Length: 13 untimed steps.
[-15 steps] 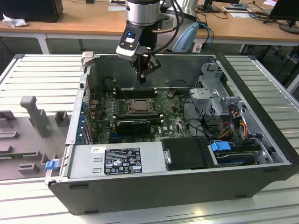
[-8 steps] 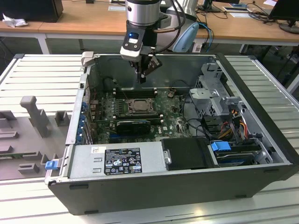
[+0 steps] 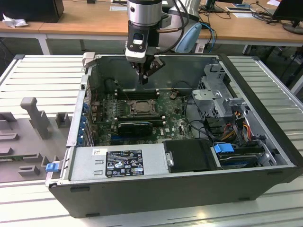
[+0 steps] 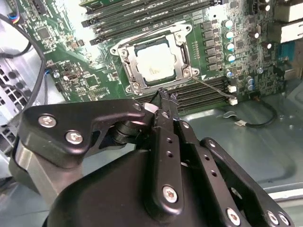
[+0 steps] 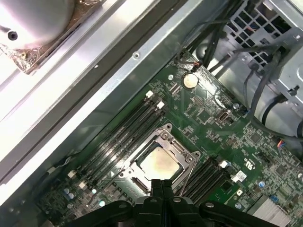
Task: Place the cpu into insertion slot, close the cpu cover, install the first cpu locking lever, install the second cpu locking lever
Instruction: 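Install the first cpu locking lever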
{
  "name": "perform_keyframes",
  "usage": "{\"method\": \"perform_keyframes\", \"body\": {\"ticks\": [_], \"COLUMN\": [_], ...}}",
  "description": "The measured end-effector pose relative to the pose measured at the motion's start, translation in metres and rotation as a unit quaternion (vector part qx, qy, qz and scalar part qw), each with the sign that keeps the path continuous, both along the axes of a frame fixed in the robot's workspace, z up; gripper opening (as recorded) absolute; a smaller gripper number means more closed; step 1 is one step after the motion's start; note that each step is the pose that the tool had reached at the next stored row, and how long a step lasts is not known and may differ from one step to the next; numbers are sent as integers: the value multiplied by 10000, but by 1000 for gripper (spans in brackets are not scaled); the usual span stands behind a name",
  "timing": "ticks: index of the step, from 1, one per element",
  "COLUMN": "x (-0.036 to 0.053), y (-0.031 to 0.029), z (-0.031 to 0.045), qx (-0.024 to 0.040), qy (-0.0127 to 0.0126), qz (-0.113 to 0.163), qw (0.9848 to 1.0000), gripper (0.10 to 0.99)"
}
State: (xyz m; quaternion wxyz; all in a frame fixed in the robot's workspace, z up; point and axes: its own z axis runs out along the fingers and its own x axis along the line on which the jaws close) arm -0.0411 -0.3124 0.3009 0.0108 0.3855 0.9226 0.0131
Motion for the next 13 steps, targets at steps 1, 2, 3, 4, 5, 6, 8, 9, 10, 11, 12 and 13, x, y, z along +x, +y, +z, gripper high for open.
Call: {"method": "perform_keyframes", "body": {"ticks": [1, 2, 3, 4, 5, 6, 8, 9, 10, 11, 12, 13], "x": [0, 0, 0, 0, 0, 0, 0, 0, 0, 0, 0, 0], "y": [0, 0, 0, 0, 0, 0, 0, 0, 0, 0, 0, 0], "z": [0, 0, 0, 0, 0, 0, 0, 0, 0, 0, 0, 0], "qx": [0, 0, 0, 0, 0, 0, 0, 0, 0, 0, 0, 0], "qy": [0, 0, 0, 0, 0, 0, 0, 0, 0, 0, 0, 0], "qz": [62, 169, 398, 477, 542, 652, 790, 847, 901, 975, 1046, 1104], "qw": [10000, 9999, 9992, 9989, 9985, 9979, 9969, 9964, 9959, 9952, 9945, 9939], "gripper": [106, 106, 106, 106, 106, 106, 106, 106, 106, 106, 106, 106]}}
